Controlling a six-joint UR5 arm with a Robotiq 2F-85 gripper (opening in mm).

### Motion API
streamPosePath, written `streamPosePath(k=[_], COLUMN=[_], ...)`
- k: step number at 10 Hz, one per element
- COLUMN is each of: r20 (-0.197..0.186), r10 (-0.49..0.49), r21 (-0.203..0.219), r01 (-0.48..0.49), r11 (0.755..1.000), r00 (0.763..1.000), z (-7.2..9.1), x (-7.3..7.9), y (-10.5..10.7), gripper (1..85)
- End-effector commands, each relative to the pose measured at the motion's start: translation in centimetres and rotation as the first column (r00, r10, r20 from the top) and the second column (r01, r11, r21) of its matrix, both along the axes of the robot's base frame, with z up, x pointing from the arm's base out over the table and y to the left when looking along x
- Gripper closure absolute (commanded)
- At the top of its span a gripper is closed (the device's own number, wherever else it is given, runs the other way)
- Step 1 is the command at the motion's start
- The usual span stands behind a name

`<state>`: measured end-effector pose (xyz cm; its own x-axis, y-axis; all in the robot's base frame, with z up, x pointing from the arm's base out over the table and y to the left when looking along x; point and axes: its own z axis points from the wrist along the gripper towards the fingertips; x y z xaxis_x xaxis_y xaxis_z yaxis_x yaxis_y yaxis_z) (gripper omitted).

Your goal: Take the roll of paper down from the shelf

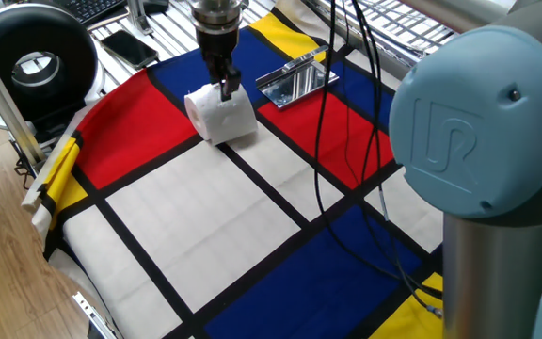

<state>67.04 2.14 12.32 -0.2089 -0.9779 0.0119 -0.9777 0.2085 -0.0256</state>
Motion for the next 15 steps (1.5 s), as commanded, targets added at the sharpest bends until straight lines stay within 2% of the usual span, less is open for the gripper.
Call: streamPosePath(k=[1,3,5,7,9,11,12,15], r20=[-0.005,0.032,0.050,0.043,0.029,0.010,0.017,0.049], r10=[-0.008,-0.014,-0.016,-0.023,-0.026,-0.057,-0.087,-0.122], r21=[0.000,-0.001,0.020,0.019,0.018,0.059,0.067,0.071], r01=[0.008,0.014,0.015,0.023,0.026,0.057,0.086,0.118], r11=[1.000,1.000,1.000,1.000,0.999,0.997,0.994,0.990], r00=[1.000,0.999,0.999,0.999,0.999,0.998,0.996,0.991], z=[1.9,2.0,2.0,2.1,3.5,4.7,4.9,5.3], x=[-0.8,0.2,0.6,0.4,0.0,-1.0,-0.8,0.6], y=[-0.3,-0.4,0.2,0.1,-1.4,-2.2,-2.0,-1.1], gripper=[27.3,27.3,27.7,28.0,31.3,35.0,39.3,43.0])
